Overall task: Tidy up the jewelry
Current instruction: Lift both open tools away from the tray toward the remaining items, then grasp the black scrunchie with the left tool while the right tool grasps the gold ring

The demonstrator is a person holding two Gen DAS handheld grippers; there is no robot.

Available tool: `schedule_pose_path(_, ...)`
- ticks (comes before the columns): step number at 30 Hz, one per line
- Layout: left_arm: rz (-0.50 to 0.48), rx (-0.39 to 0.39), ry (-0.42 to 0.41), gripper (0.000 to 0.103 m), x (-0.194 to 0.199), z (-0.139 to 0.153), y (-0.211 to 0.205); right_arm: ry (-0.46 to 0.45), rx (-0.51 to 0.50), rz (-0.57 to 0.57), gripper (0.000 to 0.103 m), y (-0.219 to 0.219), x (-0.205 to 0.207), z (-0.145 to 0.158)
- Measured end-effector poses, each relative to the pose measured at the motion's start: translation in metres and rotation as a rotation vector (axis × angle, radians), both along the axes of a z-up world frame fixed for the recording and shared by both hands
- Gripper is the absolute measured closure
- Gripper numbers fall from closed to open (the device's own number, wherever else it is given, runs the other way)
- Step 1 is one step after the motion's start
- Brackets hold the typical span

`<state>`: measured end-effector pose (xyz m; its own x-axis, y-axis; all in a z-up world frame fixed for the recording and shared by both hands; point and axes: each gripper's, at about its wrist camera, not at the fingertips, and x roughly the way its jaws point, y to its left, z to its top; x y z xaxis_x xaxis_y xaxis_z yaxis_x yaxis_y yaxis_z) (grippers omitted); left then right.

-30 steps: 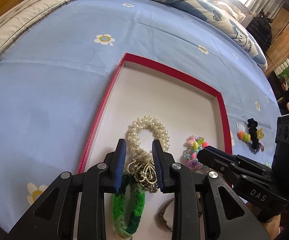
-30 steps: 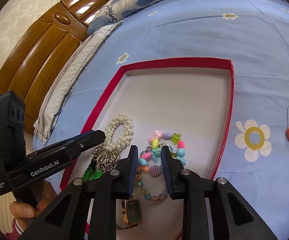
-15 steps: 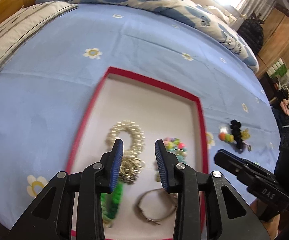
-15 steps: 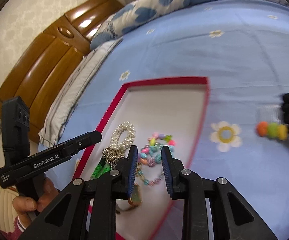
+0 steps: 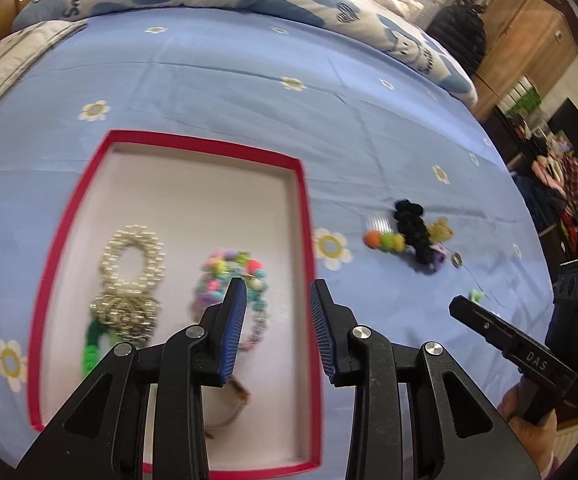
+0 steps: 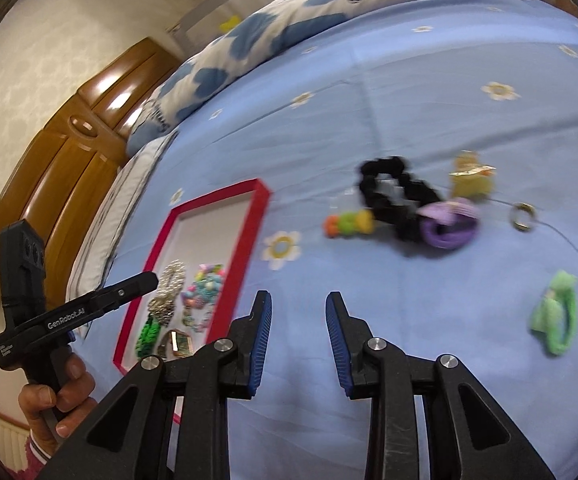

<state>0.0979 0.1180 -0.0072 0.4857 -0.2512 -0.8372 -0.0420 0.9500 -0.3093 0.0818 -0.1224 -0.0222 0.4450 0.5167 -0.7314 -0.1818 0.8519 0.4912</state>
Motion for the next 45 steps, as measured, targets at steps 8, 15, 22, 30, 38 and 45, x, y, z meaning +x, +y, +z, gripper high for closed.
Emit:
schedule_pose_path(8,-0.067,0.005,0.007,0.066,0.009,0.001,-0.036,-0.006,-0.025,-0.096,0.066,-0.051,-0.008,-0.001)
schedule_pose_path(15,-0.118,0.009,0.019,0.066,0.026,-0.001,-0.066,-0.006,-0.042,-0.156,0.066,-0.081,0.002,-0.005)
schedule_pose_path(22,-0.173,0.02,0.032,0.066,0.052,-0.007,-0.098,-0.024,-0.119,-0.186,0.066,-0.102,0.023,-0.01)
schedule_pose_path(30,-0.231,0.02,0.061,0.066,0.09,-0.026,-0.135,-0.009,-0.194,-0.174,0.066,-0.112,0.052,-0.027)
schedule_pose_path(38,-0.267,0.017,0.113,0.066,0.116,-0.049,-0.164,0.002,-0.223,-0.145,0.066,-0.108,0.066,-0.041)
schedule_pose_path(45,-0.288,0.048,0.097,0.093,0.118,-0.054,-0.172,-0.01,-0.276,-0.131,0.075,-0.103,0.071,-0.049)
